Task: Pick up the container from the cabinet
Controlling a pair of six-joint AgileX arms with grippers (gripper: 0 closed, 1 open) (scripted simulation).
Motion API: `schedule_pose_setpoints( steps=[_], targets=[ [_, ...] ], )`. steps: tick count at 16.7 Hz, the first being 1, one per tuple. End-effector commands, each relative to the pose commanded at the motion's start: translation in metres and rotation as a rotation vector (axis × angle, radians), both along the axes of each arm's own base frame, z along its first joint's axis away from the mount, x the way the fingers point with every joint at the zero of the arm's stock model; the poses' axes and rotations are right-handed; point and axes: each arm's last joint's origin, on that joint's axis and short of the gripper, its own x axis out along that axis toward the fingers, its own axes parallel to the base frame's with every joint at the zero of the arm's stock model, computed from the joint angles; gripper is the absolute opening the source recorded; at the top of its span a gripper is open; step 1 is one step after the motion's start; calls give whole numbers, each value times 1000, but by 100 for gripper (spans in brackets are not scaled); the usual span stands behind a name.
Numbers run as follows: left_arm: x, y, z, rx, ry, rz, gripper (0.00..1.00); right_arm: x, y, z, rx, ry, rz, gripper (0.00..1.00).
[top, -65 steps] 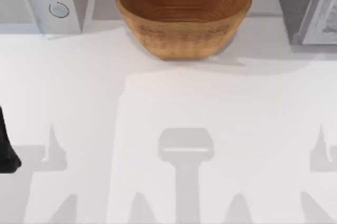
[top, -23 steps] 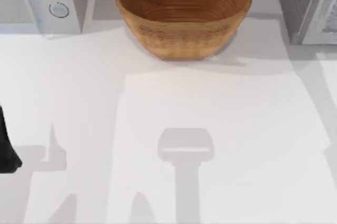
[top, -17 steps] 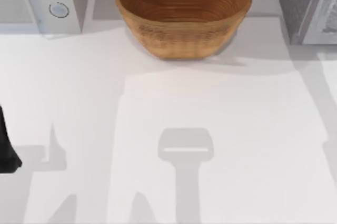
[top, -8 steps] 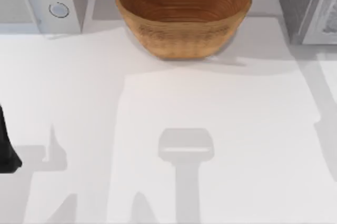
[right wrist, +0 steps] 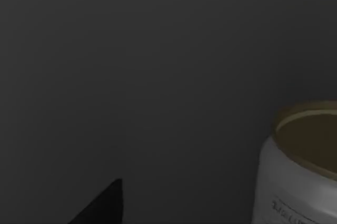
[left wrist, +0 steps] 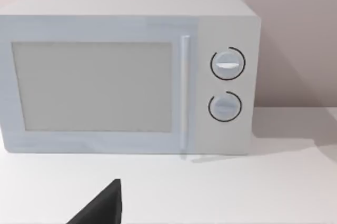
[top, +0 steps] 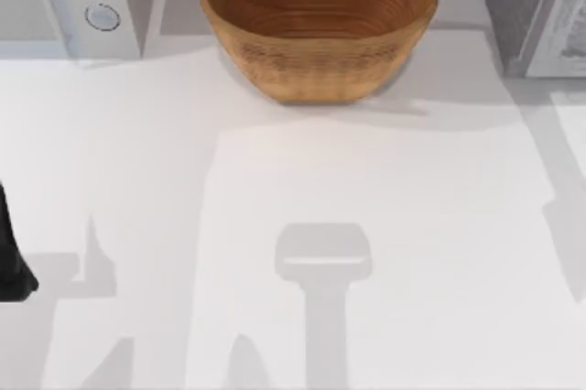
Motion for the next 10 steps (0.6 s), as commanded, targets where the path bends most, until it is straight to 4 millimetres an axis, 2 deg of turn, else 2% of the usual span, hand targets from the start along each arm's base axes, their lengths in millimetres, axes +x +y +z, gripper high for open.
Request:
schedule_pose_setpoints(
  steps=[10],
  targets=[
    [0,0,0,0,0,0,100,0,0,0,0,0,0,17]
  ],
)
